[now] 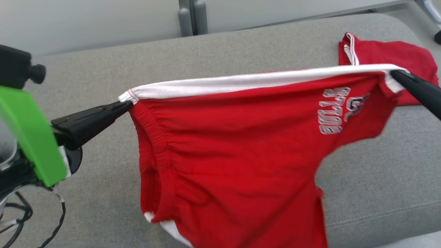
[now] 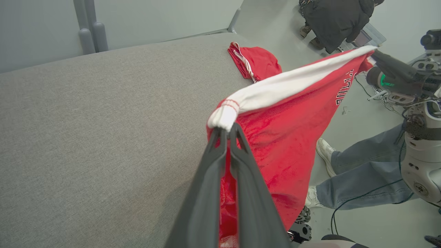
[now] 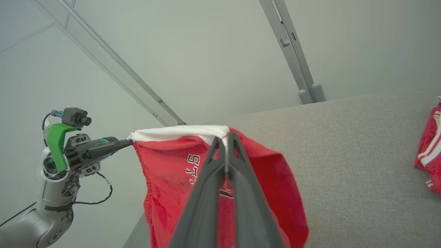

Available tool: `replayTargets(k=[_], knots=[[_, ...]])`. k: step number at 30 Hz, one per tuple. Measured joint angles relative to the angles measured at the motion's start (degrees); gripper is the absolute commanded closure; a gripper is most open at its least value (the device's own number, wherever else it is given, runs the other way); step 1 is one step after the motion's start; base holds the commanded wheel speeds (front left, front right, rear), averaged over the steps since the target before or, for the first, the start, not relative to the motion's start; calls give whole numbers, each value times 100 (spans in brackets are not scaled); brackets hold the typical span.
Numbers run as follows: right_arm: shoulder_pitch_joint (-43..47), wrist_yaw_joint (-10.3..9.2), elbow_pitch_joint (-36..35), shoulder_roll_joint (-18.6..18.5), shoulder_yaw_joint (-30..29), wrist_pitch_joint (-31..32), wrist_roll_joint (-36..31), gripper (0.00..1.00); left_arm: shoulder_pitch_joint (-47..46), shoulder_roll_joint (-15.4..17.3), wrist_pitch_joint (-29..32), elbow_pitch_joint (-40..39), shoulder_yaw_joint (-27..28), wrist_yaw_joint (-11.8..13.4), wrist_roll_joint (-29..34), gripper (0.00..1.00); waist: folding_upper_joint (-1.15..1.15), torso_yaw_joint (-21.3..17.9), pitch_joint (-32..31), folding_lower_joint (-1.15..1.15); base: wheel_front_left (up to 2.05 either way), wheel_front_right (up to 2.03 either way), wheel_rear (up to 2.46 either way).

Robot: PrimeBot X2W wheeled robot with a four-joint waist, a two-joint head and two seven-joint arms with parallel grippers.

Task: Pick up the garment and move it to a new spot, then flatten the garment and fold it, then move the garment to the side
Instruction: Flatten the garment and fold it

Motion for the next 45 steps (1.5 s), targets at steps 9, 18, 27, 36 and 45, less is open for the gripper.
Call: replayTargets(k=[9,18,27,36,45], knots=[[-3074,-505,1300,1263,800,-1349,-1614,100,-2006,-916,-614,1406,-695,1,1809,100,0,119,682,0,0,0,0],[-5434,-458,1588,1475,1535,-2150,-2861,100,-3594,-1590,-1829,1904,-771,-96,3176,100,0,227,1412,0,0,0,0],[-1946,-32,2398,1639,2083,-2498,-2755,100,-720,-1812,-3171,2637,-1271,-512,3250,100,0,173,2018,2,0,0,0],[-482,361,2737,1429,1987,-3053,-2724,100,864,-1758,-4298,2806,-1069,-704,2997,100,0,83,1827,1,0,0,0],[138,695,2848,447,2152,-3082,-3274,100,1730,-1730,-4384,2536,-1448,-938,2770,100,0,38,1377,0,0,0,0]])
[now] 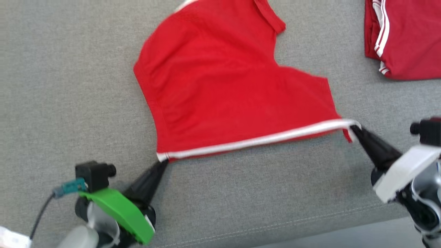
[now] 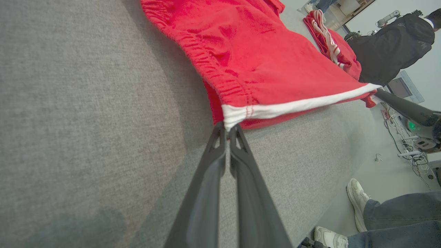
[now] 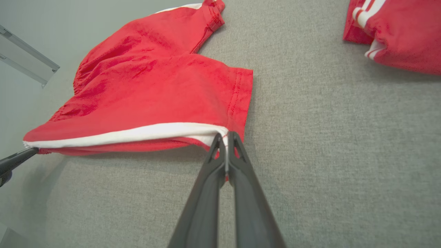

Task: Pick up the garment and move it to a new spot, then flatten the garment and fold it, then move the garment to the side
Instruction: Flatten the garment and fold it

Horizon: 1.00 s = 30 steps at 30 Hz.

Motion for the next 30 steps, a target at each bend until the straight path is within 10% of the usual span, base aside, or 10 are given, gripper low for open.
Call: replayTargets(k=[16,30], knots=[[2210,-27,-749,-743,-174,1198,1150,100,2089,260,603,-798,-477,-96,-1329,100,0,374,-669,0,0,0,0],[662,-131,-1825,-1207,-979,1628,1625,100,1125,639,1344,-2183,15,-116,-1936,100,0,455,-156,0,0,0,0]])
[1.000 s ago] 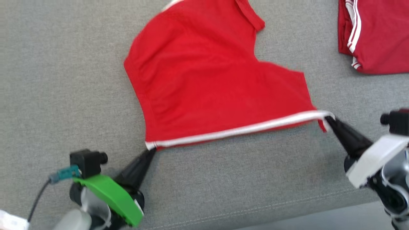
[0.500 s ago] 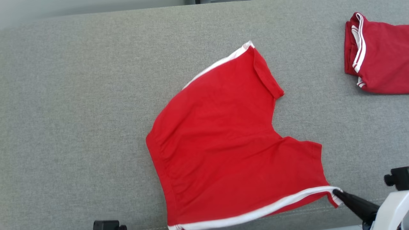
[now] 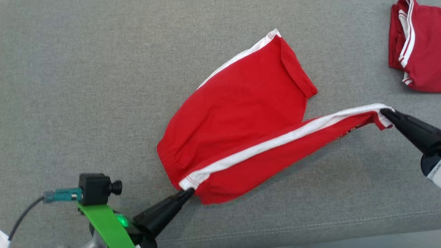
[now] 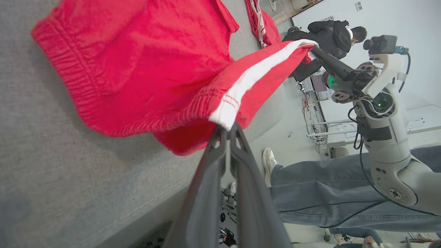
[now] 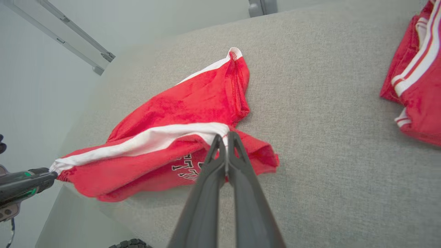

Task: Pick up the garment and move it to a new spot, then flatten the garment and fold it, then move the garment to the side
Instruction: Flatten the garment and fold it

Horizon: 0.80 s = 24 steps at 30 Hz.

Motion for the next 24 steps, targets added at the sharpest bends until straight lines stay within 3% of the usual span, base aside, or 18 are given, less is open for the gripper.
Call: replayTargets(k=[7,14,24], knots=[[-1211,-196,7,-120,-154,253,43,100,-1077,60,616,-279,338,383,-449,100,0,207,497,0,0,0,0],[-2229,-400,121,-111,26,558,35,100,-1981,78,1107,16,525,783,-617,100,0,480,1027,0,0,0,0],[-3379,-560,424,-201,431,1012,-334,100,-3052,-77,1580,474,632,903,-846,100,0,816,1850,0,0,0,0]])
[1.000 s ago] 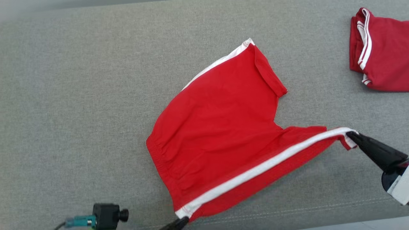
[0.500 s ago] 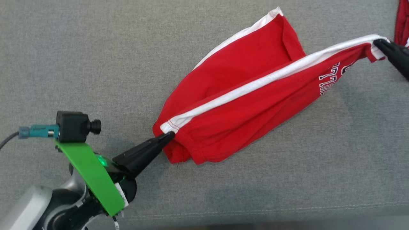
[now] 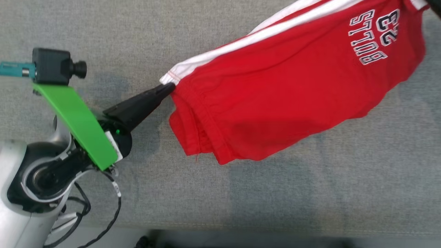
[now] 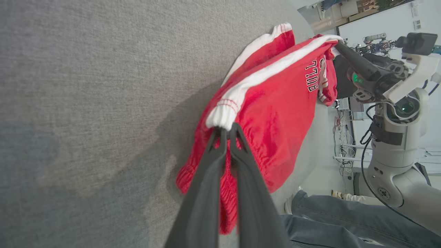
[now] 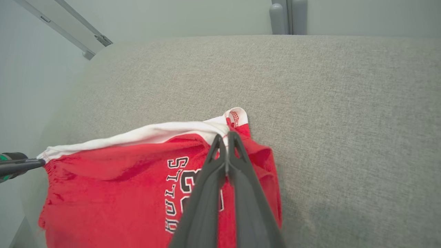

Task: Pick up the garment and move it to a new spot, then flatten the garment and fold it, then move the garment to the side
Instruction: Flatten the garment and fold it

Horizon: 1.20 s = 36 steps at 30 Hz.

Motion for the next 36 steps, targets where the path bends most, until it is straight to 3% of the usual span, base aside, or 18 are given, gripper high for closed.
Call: replayTargets(k=[5,6,7,10,13,14,15,16,20,21,23,26,28,30,31,33,36], knots=[[-580,-24,223,-52,167,96,-288,100,-410,-274,103,305,-123,3,-56,100,0,150,396,0,0,0,0],[-672,-24,277,-36,220,113,-343,77,-450,-314,135,376,-144,3,-56,100,0,185,461,1,0,0,0],[-786,-1,334,8,287,111,-398,73,-478,-325,178,460,-170,3,-56,100,0,222,521,0,0,0,0],[-998,20,559,118,431,111,-495,83,-558,-367,256,637,-326,4,-56,100,0,350,649,1,0,0,0],[-1038,31,693,164,499,110,-526,80,-635,-428,280,671,-334,3,-56,100,0,442,691,0,0,0,0],[-1066,70,757,188,544,110,-544,71,-669,-466,280,702,-334,3,-56,100,0,484,707,1,0,0,0],[-1113,73,813,223,580,109,-554,55,-680,-492,280,730,-334,3,-56,100,0,520,718,1,0,0,0],[-1215,133,917,286,635,79,-617,0,-693,-519,296,790,-336,2,-56,100,0,578,726,0,0,0,0],[-1363,219,1176,398,721,-69,-783,0,-699,-522,297,914,-337,-1,-56,96,0,610,664,0,0,0,0],[-1366,230,1240,431,722,-119,-792,0,-699,-526,296,967,-338,-12,-56,93,0,609,638,0,0,0,0],[-1366,241,1399,495,744,-203,-821,0,-699,-546,285,1055,-336,-13,-56,74,0,603,579,0,0,0,0],[-1367,292,1607,564,787,-328,-888,0,-696,-550,197,1206,-333,-82,-29,64,0,580,462,0,0,0,0],[-1366,322,1748,586,799,-441,-966,0,-691,-512,97,1308,-341,-124,157,41,0,556,367,1,0,0,0],[-1357,321,1898,583,802,-515,-1076,0,-683,-334,-60,1388,-385,-162,601,5,0,522,252,0,0,0,0],[-1346,323,1949,575,811,-544,-1102,0,-677,-178,-152,1410,-417,-171,910,0,0,504,191,0,0,0,0],[-1323,321,2049,588,788,-633,-1105,0,-632,65,-296,1448,-441,-190,1273,0,0,462,58,0,0,0,0],[-1160,322,2190,644,751,-759,-1069,0,-358,-78,-495,1455,-480,-190,1249,0,0,394,-154,0,0,0,0]])
